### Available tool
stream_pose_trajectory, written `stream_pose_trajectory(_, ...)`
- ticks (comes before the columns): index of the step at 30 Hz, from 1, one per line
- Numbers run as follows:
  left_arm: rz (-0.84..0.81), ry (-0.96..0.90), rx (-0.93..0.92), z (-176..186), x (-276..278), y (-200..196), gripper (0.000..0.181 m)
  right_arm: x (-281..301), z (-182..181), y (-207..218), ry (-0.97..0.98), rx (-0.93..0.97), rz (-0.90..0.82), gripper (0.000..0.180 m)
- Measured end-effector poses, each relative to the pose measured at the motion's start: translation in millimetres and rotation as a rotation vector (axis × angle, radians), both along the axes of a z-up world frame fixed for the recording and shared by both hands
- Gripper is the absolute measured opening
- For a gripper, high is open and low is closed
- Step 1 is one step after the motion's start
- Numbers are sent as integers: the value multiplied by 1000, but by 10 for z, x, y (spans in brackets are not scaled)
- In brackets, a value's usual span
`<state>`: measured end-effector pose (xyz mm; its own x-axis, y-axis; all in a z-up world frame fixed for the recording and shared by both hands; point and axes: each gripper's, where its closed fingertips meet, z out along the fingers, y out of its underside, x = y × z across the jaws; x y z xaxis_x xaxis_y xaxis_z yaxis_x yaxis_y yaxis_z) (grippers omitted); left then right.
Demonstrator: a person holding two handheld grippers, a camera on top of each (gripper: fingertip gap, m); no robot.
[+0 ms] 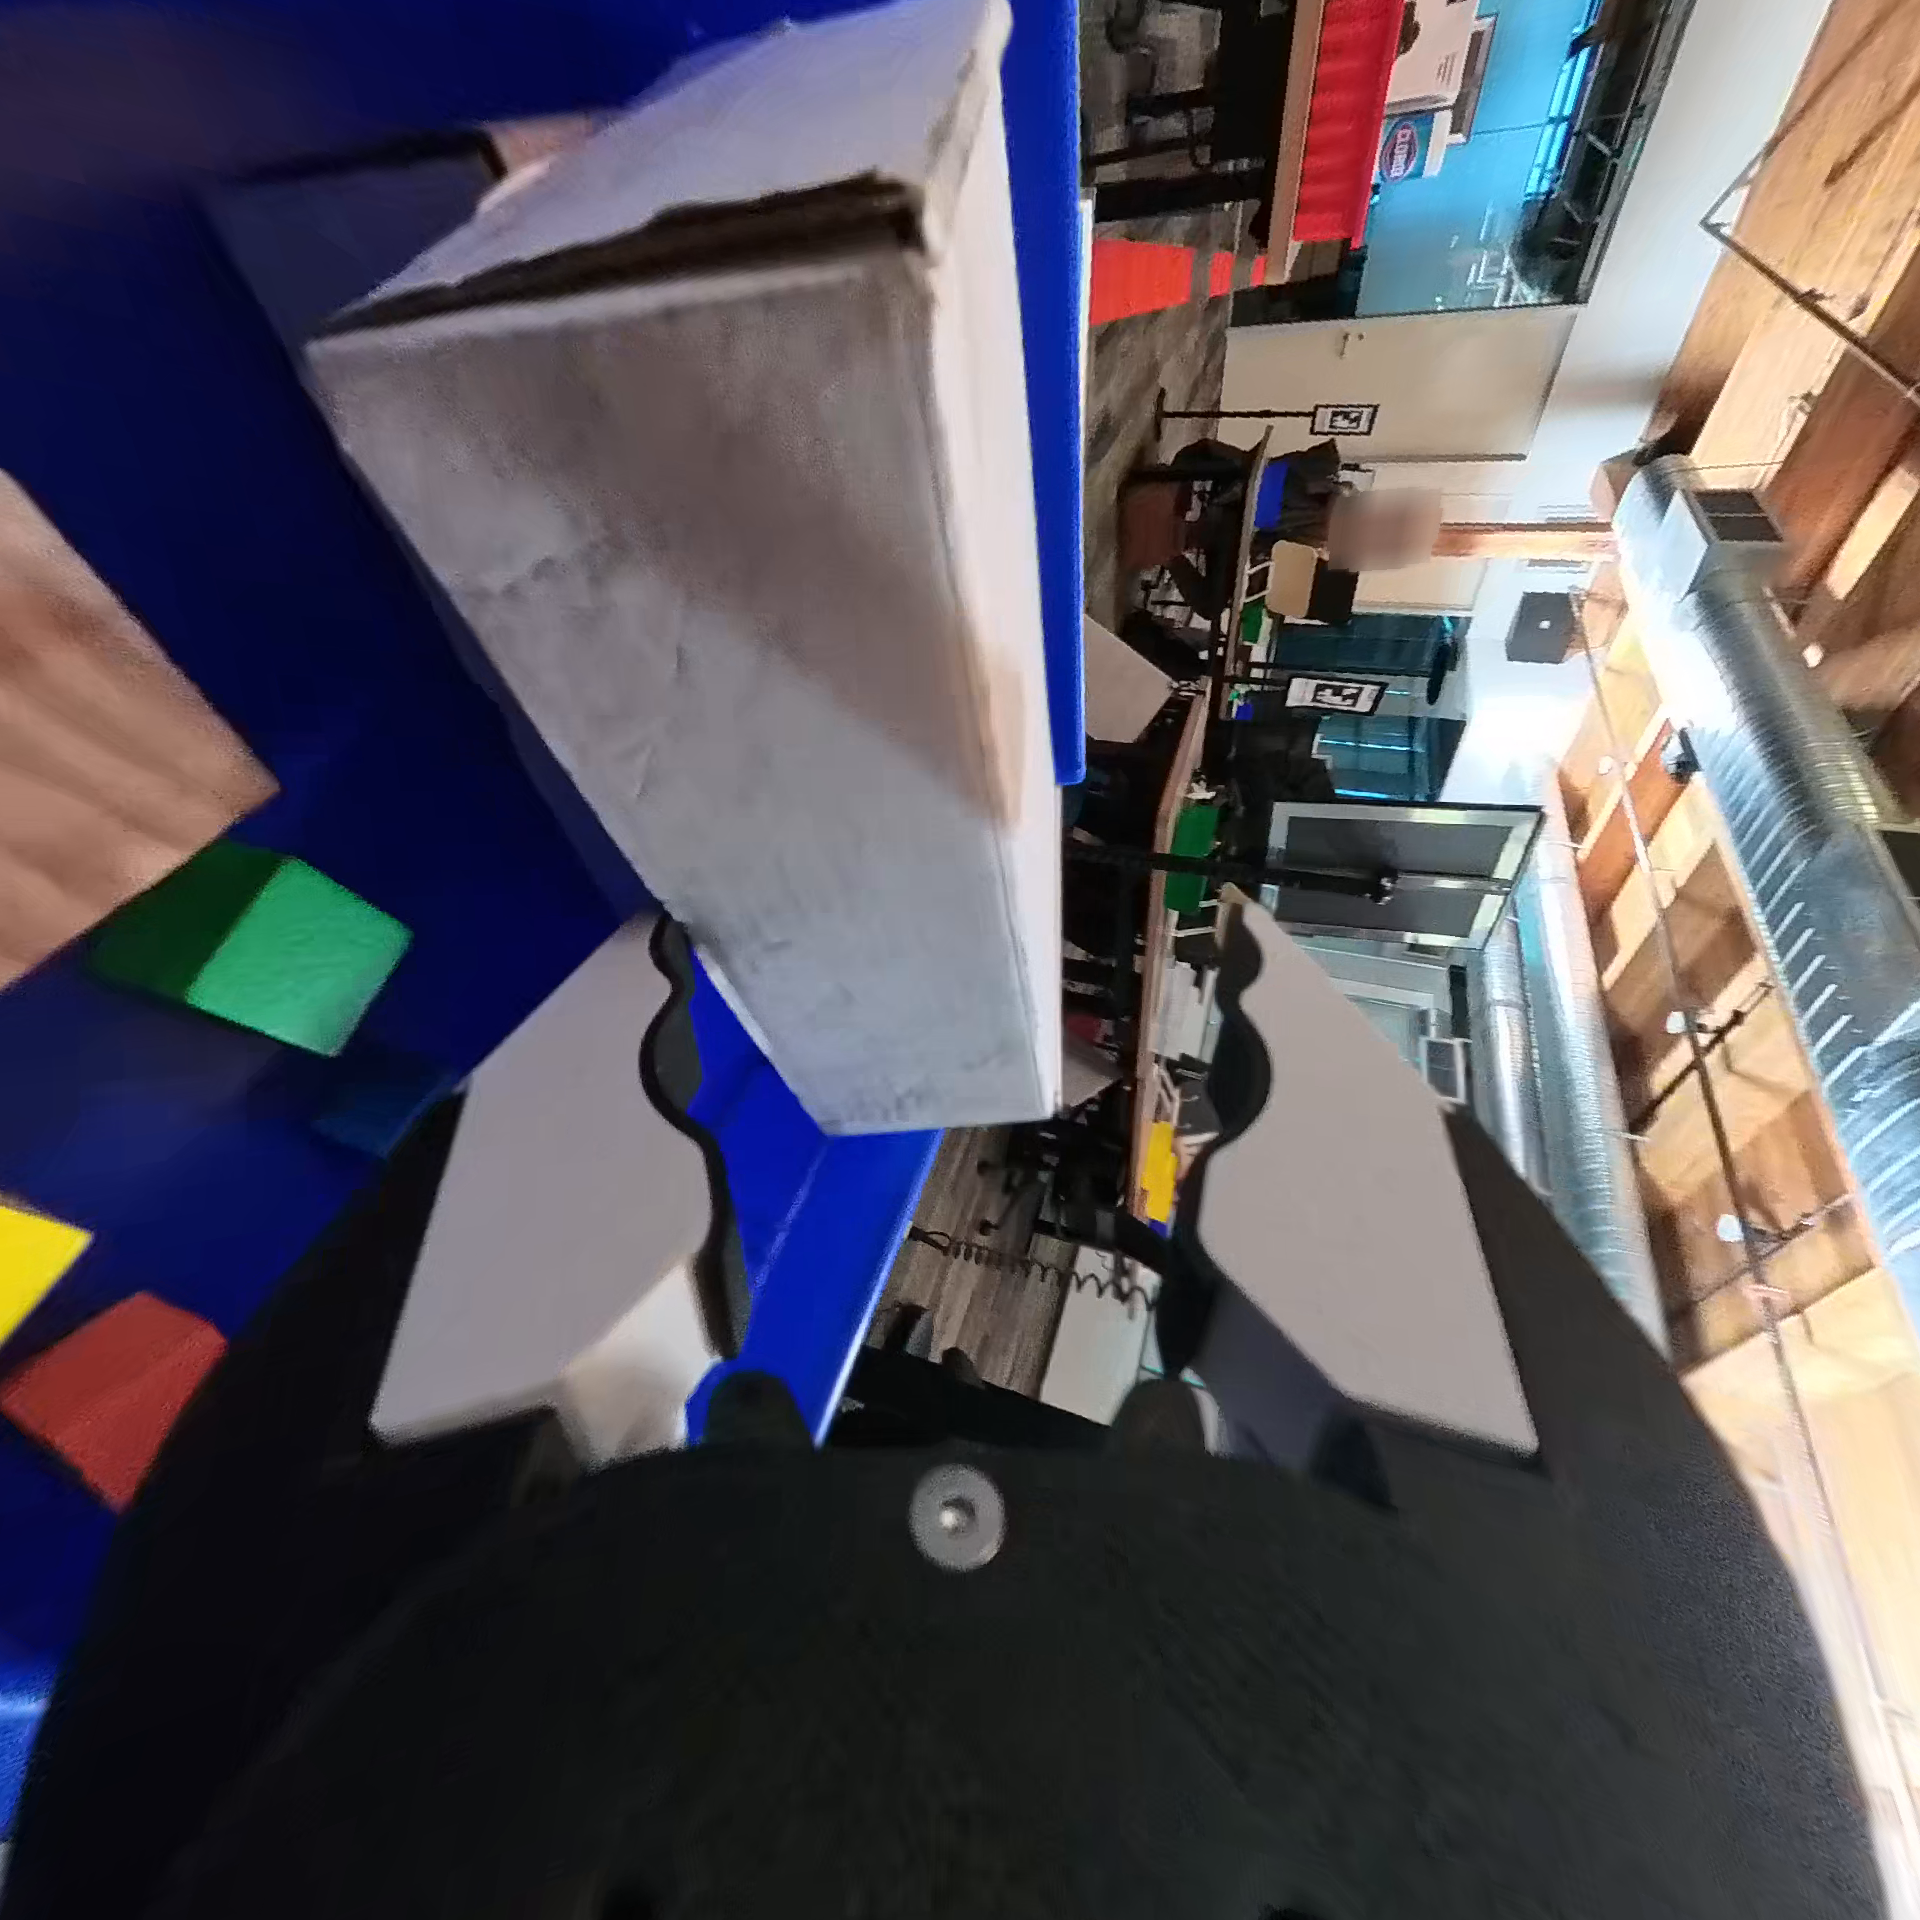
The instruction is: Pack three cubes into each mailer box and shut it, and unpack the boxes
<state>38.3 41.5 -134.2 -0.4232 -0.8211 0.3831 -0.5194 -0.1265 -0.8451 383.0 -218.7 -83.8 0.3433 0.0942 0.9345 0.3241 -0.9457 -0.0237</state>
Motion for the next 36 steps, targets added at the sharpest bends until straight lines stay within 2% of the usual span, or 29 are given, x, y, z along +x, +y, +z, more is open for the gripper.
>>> stream_pose_trajectory(8, -23, 3, 1, -33, 56, -19, 111, 192, 109, 329, -12, 12, -11, 102)
stream_pose_trajectory(10, -28, 11, 17, -74, 63, -8, 111, 223, 44, 325, 45, -1, -41, 108)
stream_pose_trajectory(13, -28, 4, 3, -43, 63, 15, 111, 159, -85, 212, 105, -41, -79, 107)
stream_pose_trajectory(15, -27, 10, -6, -60, 64, 40, 110, 85, -139, 109, 122, -45, -101, 96)
stream_pose_trajectory(19, -24, 32, -8, -136, 69, 81, 109, -65, -245, -83, 178, 4, -156, 91)
stream_pose_trajectory(22, -28, 37, -31, -131, 71, 75, 109, -219, -282, -38, 242, 84, -144, 68)
stream_pose_trajectory(25, -34, 43, -39, -137, 70, 65, 108, -371, -359, 67, 352, 87, -118, 26)
stream_pose_trajectory(28, -47, 51, -37, -150, 62, 43, 108, -395, -430, 149, 416, 45, -128, 7)
stream_pose_trajectory(31, -60, 71, -51, -171, 50, 27, 108, -302, -398, 244, 391, 30, -124, 3)
stream_pose_trajectory(36, -61, 64, -45, -166, 38, 36, 108, -187, -459, 289, 411, 37, -157, 15)
